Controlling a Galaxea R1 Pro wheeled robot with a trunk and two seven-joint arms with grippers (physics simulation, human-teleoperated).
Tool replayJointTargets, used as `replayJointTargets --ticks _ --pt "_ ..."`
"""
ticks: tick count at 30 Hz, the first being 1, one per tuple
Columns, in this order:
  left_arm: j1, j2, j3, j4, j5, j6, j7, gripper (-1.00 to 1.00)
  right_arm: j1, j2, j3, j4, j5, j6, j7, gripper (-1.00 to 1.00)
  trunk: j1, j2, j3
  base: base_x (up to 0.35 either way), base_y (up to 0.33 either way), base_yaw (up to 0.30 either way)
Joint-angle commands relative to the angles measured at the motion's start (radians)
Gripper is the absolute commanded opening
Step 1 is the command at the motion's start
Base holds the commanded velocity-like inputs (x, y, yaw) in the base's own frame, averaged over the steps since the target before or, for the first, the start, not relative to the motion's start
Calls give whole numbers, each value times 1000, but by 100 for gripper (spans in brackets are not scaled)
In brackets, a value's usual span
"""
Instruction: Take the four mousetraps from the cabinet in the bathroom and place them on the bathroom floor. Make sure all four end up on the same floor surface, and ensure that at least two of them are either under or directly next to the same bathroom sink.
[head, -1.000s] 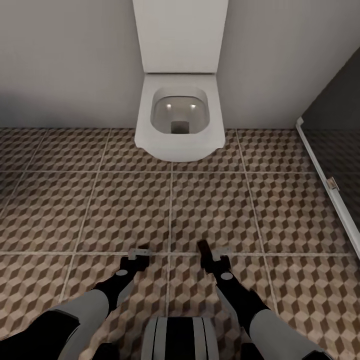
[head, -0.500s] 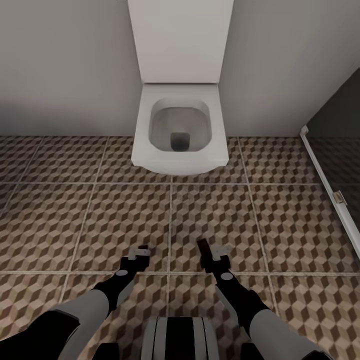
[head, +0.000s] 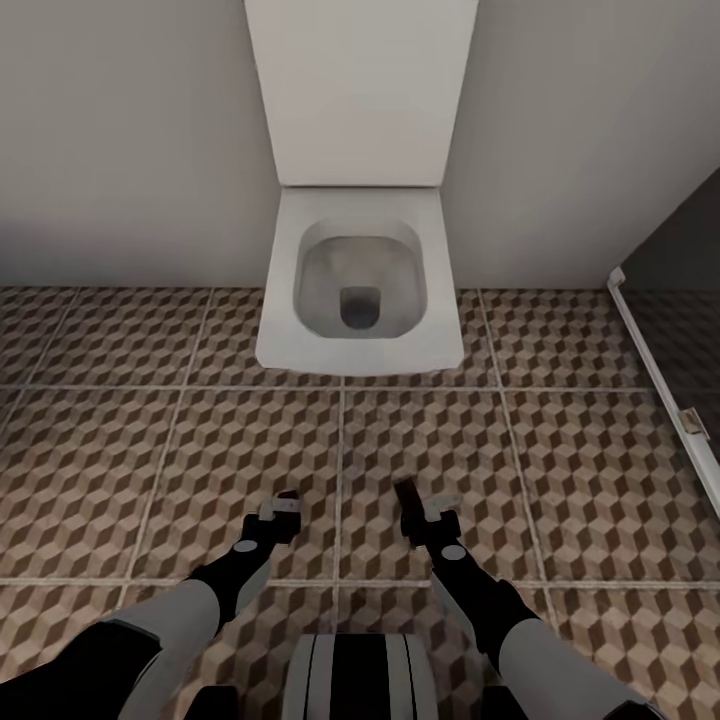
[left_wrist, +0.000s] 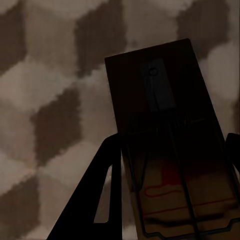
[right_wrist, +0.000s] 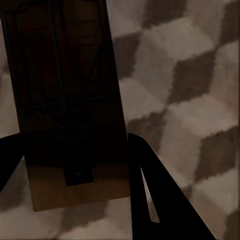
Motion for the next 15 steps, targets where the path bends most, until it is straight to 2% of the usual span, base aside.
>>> replayJointTargets --ticks 1,15 --pt "-1 -1 -10 1 8 -4 8 -100 -1 -1 8 -1 -13 3 -9 -100 0 0 0 159 -6 0" --pt "0 -3 -10 2 8 -4 8 -100 -1 1 10 0 -11 3 -11 -100 0 0 0 110 -74 0"
